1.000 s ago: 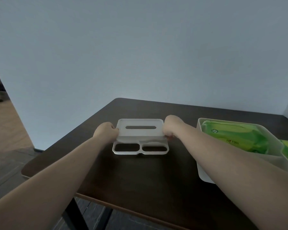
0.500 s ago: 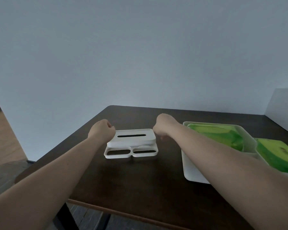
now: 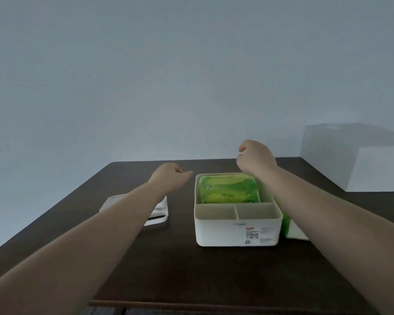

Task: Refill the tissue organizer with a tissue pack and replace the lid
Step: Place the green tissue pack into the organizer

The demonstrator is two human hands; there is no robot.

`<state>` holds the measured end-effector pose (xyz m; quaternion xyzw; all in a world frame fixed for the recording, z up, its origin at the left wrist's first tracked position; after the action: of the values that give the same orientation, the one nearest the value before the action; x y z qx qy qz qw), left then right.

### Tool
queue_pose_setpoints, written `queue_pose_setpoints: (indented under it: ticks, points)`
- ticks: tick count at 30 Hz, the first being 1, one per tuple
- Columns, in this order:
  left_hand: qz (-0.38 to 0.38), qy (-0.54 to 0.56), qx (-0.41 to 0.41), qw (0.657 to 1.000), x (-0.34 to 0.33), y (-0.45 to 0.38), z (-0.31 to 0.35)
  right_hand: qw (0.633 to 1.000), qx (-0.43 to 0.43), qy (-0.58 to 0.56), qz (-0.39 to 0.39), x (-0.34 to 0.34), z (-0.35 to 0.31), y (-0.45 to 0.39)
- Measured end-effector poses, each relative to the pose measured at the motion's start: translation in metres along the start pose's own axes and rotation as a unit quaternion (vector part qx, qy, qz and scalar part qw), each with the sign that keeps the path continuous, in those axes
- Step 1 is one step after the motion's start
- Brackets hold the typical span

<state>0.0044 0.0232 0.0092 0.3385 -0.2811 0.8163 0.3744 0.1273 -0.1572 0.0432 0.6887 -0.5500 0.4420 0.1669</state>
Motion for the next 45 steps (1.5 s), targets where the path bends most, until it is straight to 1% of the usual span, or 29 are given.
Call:
queue_pose_setpoints:
  ticks: [2,4,7,9,11,13,15,17,19,22,26,30,32,35,38,40,42,45]
  points:
    - [-0.030,-0.030,0.001,0.999,-0.012,-0.002,0.012,0.999,-0.039,0.006,0.007,0.009,0.027,-0.001]
    - [-0.045,-0.085,0.009,0.995,-0.018,-0.003,0.020,0.996,-0.078,0.038,0.005,0.015,0.048,0.000]
    - [-0.015,-0.162,0.001,0.987,-0.017,-0.005,0.028,0.985,-0.140,0.090,-0.040,0.015,0.075,0.004]
    - [-0.002,-0.179,-0.011,0.984,-0.017,-0.006,0.033,0.976,-0.169,0.115,-0.080,0.009,0.092,0.006]
    - [-0.042,-0.201,-0.010,0.979,-0.022,-0.005,0.035,0.965,-0.183,0.144,-0.120,0.002,0.106,0.006]
    - [-0.079,-0.222,0.011,0.972,-0.029,-0.004,0.034,0.955,-0.188,0.172,-0.153,-0.003,0.114,0.005]
    - [-0.093,-0.238,0.023,0.967,-0.034,-0.003,0.033,0.944,-0.192,0.199,-0.181,-0.004,0.119,0.008]
    - [-0.087,-0.211,0.028,0.973,-0.037,-0.002,0.036,0.936,-0.189,0.217,-0.202,-0.005,0.123,0.009]
    - [-0.069,-0.146,0.034,0.986,-0.036,-0.001,0.040,0.935,-0.183,0.219,-0.211,-0.005,0.127,0.010]
    - [-0.031,-0.038,0.025,0.998,-0.031,-0.005,0.050,0.941,-0.193,0.203,-0.190,-0.005,0.131,0.010]
    - [0.021,0.090,0.014,0.996,-0.019,-0.012,0.065,0.954,-0.202,0.144,-0.168,-0.001,0.134,0.009]
    - [0.075,0.143,0.007,0.987,-0.007,-0.026,0.071,0.968,-0.201,0.048,-0.140,0.013,0.128,0.002]
    - [0.105,0.159,0.004,0.982,-0.006,-0.036,0.068,0.977,-0.186,0.000,-0.108,0.021,0.121,-0.004]
    - [0.146,0.186,0.000,0.972,-0.009,-0.053,0.063,0.988,-0.136,-0.052,-0.056,0.034,0.105,-0.014]
    - [0.156,0.170,0.004,0.973,-0.016,-0.071,0.054,0.992,-0.063,-0.106,-0.017,0.046,0.082,-0.020]
    - [0.135,0.142,0.012,0.980,-0.023,-0.082,0.046,0.992,-0.014,-0.128,0.000,0.051,0.067,-0.021]
    - [0.100,0.121,0.023,0.987,-0.033,-0.092,0.035,0.988,0.032,-0.150,-0.003,0.052,0.052,-0.021]
    - [0.042,0.114,0.033,0.992,-0.048,-0.101,0.014,0.979,0.119,-0.155,-0.052,0.050,0.033,-0.016]
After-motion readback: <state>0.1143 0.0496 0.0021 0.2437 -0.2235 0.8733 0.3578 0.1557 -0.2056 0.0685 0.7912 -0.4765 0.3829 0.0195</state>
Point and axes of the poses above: each hand's wrist, its own y-axis away from the middle knuckle, its own x-axis out of the back of the hand, z = x × y, the point moved 3 cm from there along -y, towards the middle knuckle, and after that the axes turned 6 degrees about -x, right-handed, at the moved point
